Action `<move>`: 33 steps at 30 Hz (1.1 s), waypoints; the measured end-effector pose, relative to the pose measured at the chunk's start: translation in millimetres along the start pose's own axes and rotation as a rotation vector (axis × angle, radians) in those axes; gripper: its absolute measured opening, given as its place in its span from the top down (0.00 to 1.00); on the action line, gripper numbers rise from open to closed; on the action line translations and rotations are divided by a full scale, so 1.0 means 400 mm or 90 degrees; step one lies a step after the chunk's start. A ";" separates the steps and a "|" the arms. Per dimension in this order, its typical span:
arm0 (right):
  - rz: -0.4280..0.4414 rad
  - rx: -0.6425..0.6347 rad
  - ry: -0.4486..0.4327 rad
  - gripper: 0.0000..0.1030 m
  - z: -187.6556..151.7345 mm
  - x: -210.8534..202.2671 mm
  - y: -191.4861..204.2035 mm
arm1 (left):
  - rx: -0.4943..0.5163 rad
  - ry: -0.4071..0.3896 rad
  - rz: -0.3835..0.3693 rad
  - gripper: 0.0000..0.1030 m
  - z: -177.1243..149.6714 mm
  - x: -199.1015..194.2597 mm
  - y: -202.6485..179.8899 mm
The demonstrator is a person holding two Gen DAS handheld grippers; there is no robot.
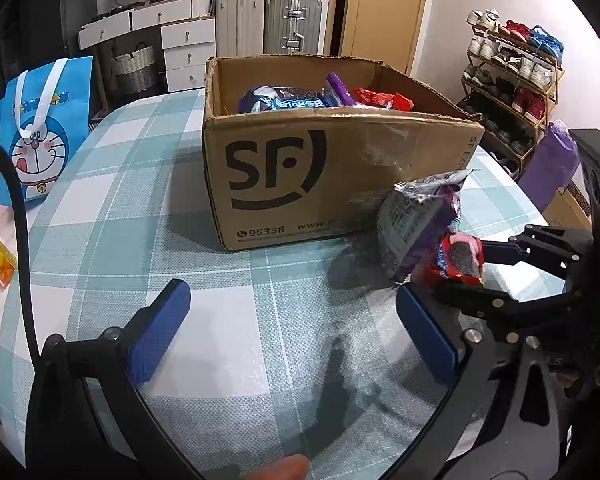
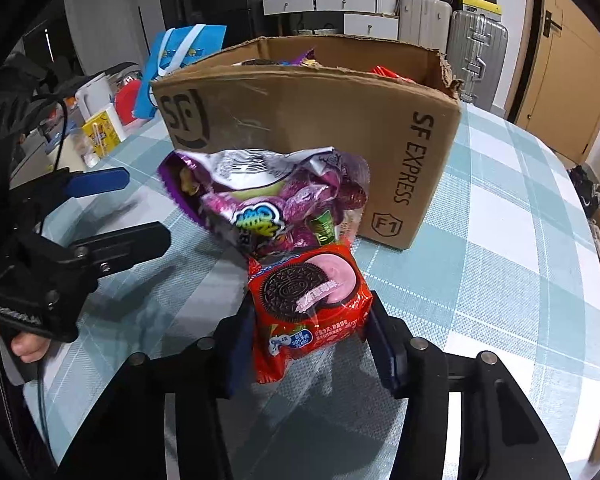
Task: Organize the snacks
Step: 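Lift the red Oreo pack with the right gripper while the left grasps the purple candy bag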
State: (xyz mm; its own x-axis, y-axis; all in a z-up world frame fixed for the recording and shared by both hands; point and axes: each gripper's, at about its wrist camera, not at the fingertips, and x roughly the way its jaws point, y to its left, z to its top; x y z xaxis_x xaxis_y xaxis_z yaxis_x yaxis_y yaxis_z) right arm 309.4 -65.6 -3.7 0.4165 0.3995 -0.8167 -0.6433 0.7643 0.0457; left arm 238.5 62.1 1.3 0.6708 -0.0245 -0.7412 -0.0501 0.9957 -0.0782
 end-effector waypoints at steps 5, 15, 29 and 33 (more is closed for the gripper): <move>-0.004 0.012 -0.018 0.50 -0.009 -0.041 -0.016 | 0.002 -0.009 -0.012 0.00 -0.002 -0.013 -0.009; -0.035 0.079 -0.060 0.50 -0.021 -0.131 -0.115 | 0.025 0.000 -0.036 0.00 0.014 0.006 -0.071; -0.041 0.112 -0.071 0.50 -0.029 -0.162 -0.171 | 0.002 0.035 -0.027 0.01 0.075 0.096 -0.141; -0.034 0.110 -0.073 0.50 -0.028 -0.163 -0.167 | 0.014 0.048 -0.027 0.16 0.088 0.130 -0.162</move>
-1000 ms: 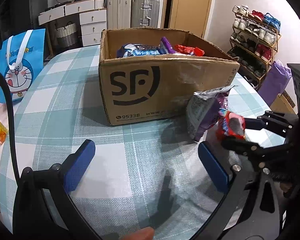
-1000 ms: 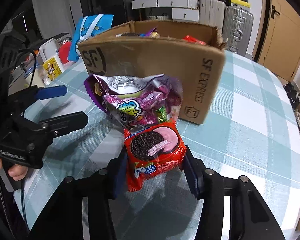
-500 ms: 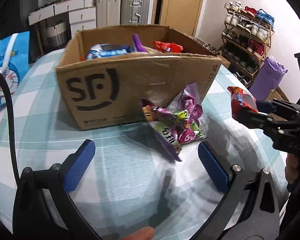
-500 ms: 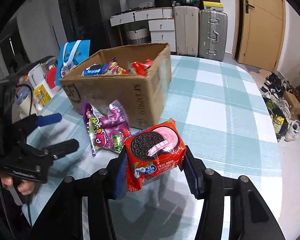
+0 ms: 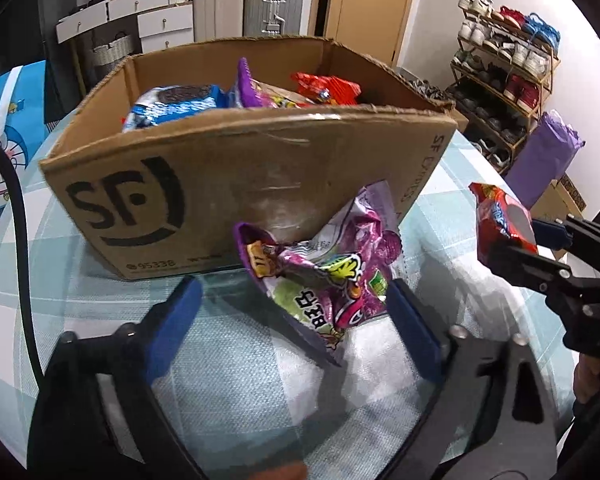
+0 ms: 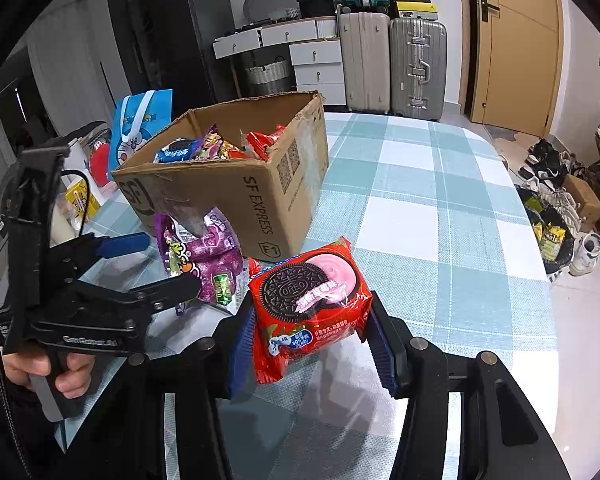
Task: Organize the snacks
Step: 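Lift the red Oreo pack with the right gripper while the left grasps the purple candy bag, then carry both held packs over the cardboard box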
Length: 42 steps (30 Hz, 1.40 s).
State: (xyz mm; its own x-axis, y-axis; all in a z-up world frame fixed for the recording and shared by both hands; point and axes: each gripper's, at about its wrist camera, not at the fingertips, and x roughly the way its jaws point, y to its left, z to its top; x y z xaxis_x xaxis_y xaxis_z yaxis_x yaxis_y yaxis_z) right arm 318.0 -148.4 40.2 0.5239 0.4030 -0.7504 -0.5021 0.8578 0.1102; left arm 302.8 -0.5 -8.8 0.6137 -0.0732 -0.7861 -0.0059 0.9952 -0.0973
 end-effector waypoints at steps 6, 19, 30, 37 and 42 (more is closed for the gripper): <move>0.001 0.001 0.000 0.50 0.000 0.003 0.000 | -0.002 0.010 -0.028 0.37 0.016 0.039 -0.023; 0.001 -0.002 -0.005 0.50 0.000 0.000 0.009 | -0.002 -0.022 -0.061 0.65 0.000 0.024 -0.018; 0.004 -0.007 -0.011 0.50 0.002 -0.003 0.022 | -0.011 -0.061 -0.061 0.65 -0.036 -0.077 0.014; 0.008 -0.011 -0.022 0.50 0.003 -0.010 0.035 | -0.013 -0.088 -0.056 0.65 -0.065 -0.165 0.035; 0.012 -0.014 -0.032 0.50 0.004 -0.013 0.046 | -0.020 -0.112 -0.054 0.65 -0.077 -0.241 0.090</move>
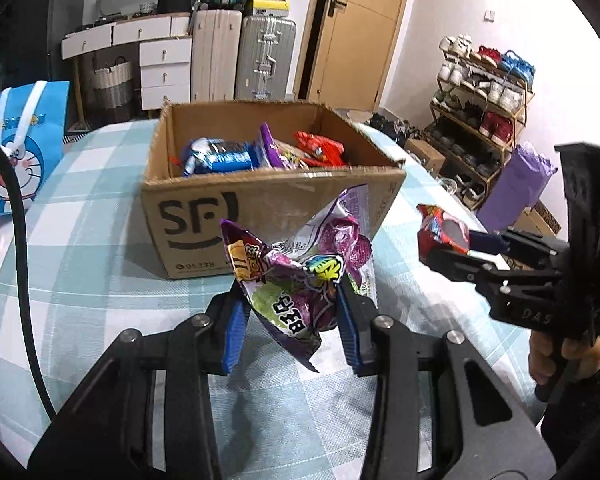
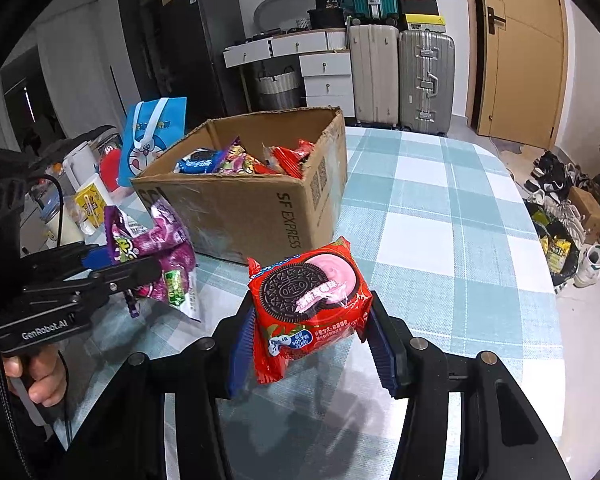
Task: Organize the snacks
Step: 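Carry both held packs over the cardboard box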
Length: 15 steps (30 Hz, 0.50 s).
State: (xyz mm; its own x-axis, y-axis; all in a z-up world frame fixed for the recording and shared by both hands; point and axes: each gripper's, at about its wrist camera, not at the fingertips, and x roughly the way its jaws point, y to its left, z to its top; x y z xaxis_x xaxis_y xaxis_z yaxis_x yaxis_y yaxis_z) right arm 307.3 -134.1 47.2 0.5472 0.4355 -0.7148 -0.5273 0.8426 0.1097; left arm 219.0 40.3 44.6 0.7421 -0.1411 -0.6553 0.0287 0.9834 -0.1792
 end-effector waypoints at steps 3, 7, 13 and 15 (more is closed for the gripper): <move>0.004 -0.003 -0.008 0.50 0.003 -0.003 0.014 | -0.002 -0.012 0.001 0.65 -0.001 -0.038 0.019; 0.006 -0.012 -0.018 0.50 0.005 -0.010 0.029 | -0.009 -0.027 0.004 0.65 0.006 -0.073 0.041; 0.012 -0.012 -0.043 0.50 0.015 -0.024 0.038 | -0.017 -0.045 0.008 0.65 0.017 -0.125 0.068; 0.015 -0.013 -0.056 0.50 0.020 -0.034 0.042 | -0.018 -0.052 0.010 0.65 0.027 -0.141 0.073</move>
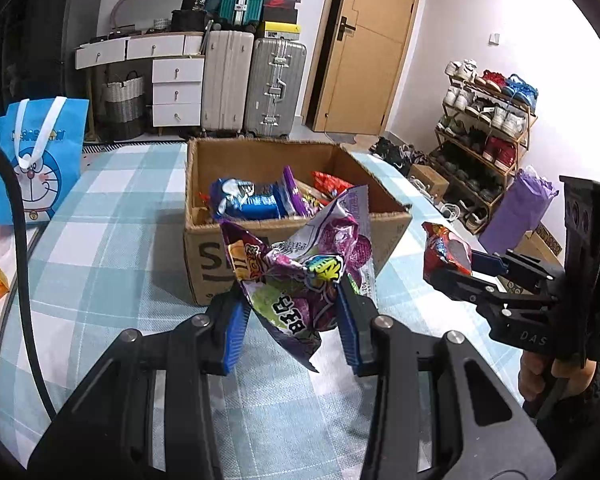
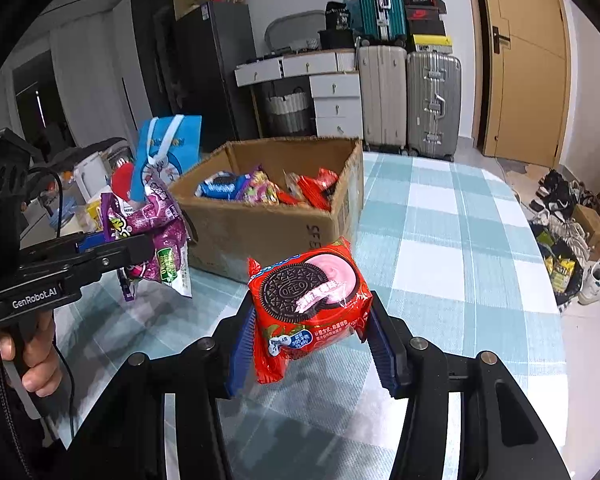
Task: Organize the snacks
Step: 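Carry both held packs over the cardboard box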
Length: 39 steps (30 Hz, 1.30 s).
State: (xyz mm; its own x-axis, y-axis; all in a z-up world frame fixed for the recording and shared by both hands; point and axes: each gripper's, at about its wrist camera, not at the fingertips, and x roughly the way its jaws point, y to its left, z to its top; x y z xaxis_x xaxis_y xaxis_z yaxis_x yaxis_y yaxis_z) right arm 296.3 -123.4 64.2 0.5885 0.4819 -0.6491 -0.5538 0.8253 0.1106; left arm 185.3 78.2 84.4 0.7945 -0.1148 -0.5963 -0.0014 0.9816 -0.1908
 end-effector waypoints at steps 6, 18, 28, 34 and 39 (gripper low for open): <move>0.013 0.000 -0.029 0.50 0.029 -0.022 0.015 | 0.008 -0.024 0.005 0.65 0.037 -0.061 -0.002; 0.032 0.002 -0.071 0.50 0.103 -0.033 0.033 | 0.018 -0.060 0.024 0.65 0.124 -0.139 0.020; 0.045 0.020 -0.091 0.50 0.161 -0.027 0.031 | 0.012 -0.070 0.039 0.65 0.200 -0.121 0.040; 0.043 0.020 -0.093 0.50 0.192 -0.010 0.034 | 0.021 -0.083 0.064 0.65 0.249 -0.089 0.030; 0.038 0.029 -0.098 0.50 0.219 0.016 0.026 | 0.018 -0.087 0.076 0.65 0.290 -0.044 0.035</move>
State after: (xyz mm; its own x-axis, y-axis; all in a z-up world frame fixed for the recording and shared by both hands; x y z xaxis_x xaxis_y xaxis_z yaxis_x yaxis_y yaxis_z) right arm 345.8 -85.9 127.2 0.6410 0.5667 -0.5177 -0.5654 0.8048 0.1809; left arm 241.8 111.5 182.5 0.8646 0.0220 -0.5019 -0.0844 0.9912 -0.1019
